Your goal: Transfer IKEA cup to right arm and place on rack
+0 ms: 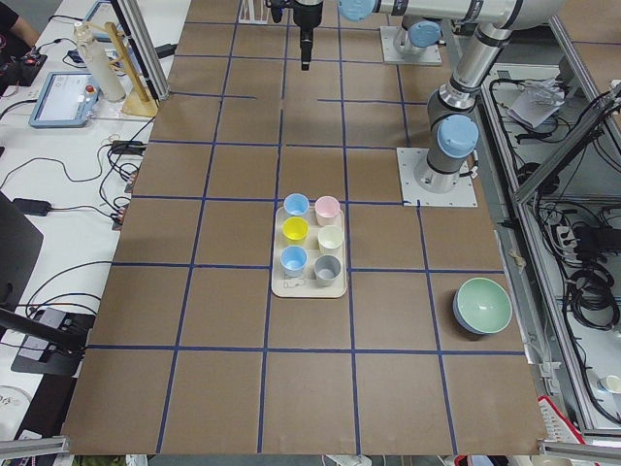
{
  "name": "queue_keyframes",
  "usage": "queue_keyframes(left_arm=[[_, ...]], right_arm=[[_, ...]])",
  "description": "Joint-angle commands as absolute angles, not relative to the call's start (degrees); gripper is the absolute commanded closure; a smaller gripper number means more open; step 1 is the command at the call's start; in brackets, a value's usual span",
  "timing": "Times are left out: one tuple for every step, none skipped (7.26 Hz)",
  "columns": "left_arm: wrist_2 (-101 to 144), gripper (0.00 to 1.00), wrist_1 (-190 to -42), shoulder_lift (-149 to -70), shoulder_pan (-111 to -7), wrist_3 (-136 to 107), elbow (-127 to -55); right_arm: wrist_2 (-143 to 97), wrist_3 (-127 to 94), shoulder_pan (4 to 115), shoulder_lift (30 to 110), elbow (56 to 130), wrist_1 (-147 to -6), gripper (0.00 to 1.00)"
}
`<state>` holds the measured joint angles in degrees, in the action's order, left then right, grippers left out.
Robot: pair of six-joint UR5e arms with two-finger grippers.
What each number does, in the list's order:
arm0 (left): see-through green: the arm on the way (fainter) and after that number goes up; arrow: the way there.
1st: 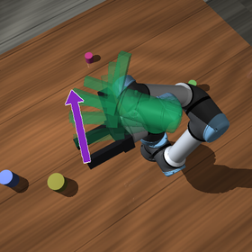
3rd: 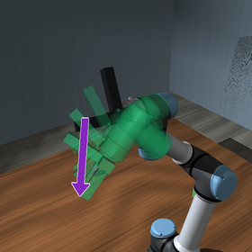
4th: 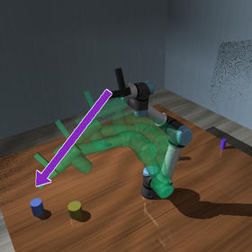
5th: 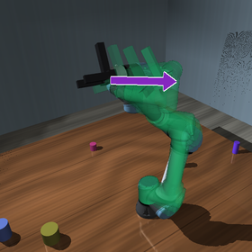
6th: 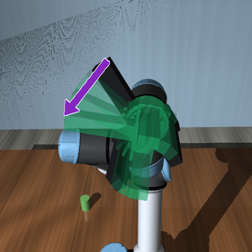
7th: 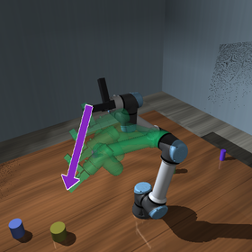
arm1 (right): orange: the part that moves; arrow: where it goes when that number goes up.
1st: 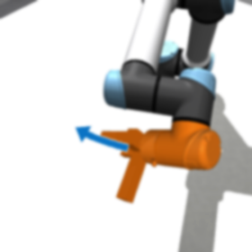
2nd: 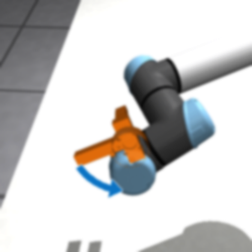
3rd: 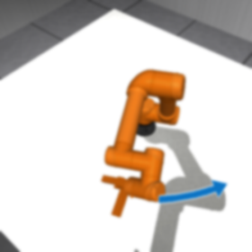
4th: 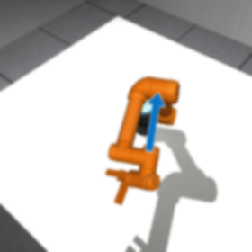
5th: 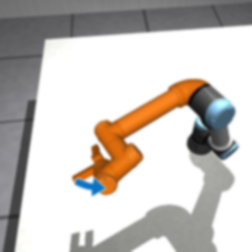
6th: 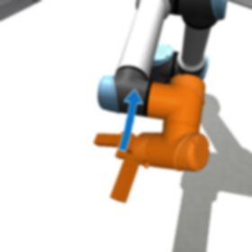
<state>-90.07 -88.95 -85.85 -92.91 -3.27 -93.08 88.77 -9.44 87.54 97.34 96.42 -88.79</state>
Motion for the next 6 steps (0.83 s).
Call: queue_keyframes(left_arm=[[-90.2, 0.00, -88.9, -85.8, -92.8, -3.1, -93.2], [-90.2, 0.00, -88.9, -85.8, -92.7, -3.1, -93.2], [-90.1, 0.00, -89.0, -85.7, -92.4, -2.9, -93.2], [-90.1, 0.00, -89.0, -85.7, -92.0, -1.9, -93.2], [-90.4, 0.00, -89.1, -85.6, -91.6, 0.9, -93.1], [-90.4, 0.00, -89.8, -85.3, -88.9, 5.8, -93.2]], right_arm=[[88.6, -9.8, 87.5, 96.8, 96.7, -90.1, 0.00], [88.7, -10.1, 87.5, 96.8, 96.7, -90.6, 0.00], [88.7, -10.0, 87.4, 96.8, 96.7, -90.7, 0.00], [88.7, -10.0, 87.2, 96.8, 96.8, -90.7, 0.00], [88.6, -9.9, 87.2, 96.6, 96.9, -90.6, 0.00], [88.6, -9.8, 87.2, 96.3, 97.1, -90.7, 0.00]])
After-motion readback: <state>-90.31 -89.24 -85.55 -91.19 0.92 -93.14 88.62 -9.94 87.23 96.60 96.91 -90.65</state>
